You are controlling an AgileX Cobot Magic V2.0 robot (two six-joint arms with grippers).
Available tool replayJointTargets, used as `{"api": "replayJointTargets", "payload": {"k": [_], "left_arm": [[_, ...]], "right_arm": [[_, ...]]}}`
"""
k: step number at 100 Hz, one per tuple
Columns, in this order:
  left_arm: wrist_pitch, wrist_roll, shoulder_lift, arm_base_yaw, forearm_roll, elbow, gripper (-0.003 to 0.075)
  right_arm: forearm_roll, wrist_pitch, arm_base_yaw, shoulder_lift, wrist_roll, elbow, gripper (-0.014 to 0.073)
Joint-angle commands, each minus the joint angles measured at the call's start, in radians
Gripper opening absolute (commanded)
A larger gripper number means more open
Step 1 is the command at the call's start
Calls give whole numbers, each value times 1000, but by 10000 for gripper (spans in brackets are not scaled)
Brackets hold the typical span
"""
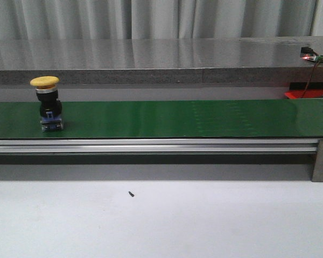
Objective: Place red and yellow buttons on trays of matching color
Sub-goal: 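Lower the button onto the belt, open and raise the left gripper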
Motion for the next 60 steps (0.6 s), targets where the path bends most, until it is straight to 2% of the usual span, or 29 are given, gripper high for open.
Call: {"api": "replayJointTargets", "payload": {"k": [1,9,14,36,48,55,60], "left_arm": [[-46,13,-39,-7,-12,-35,393],[-46,46,-39,-7,-41,-35,512],[-46,46,-39,-7,-50,-35,552],[-46,48,-96,-18,-45,-35,551],[-21,91,-169,-46,-50,-35,471],[6,102,-215,-78,-57,-35,363],[22,102,-243,-105,-57,-35,254]], "right_arm": [[-9,-80,-1,-17,-2,-19,-68],[-9,-80,-1,-17,-2,-19,-68],[-9,-80,-1,-17,-2,-19,-68],[-9,-80,-1,-17,-2,-19,-68],[-9,-80,-1,-17,-2,-19,-68],[-9,-80,-1,-17,-2,-19,-68],[-9,-80,-1,-17,-2,-19,-68]]}}
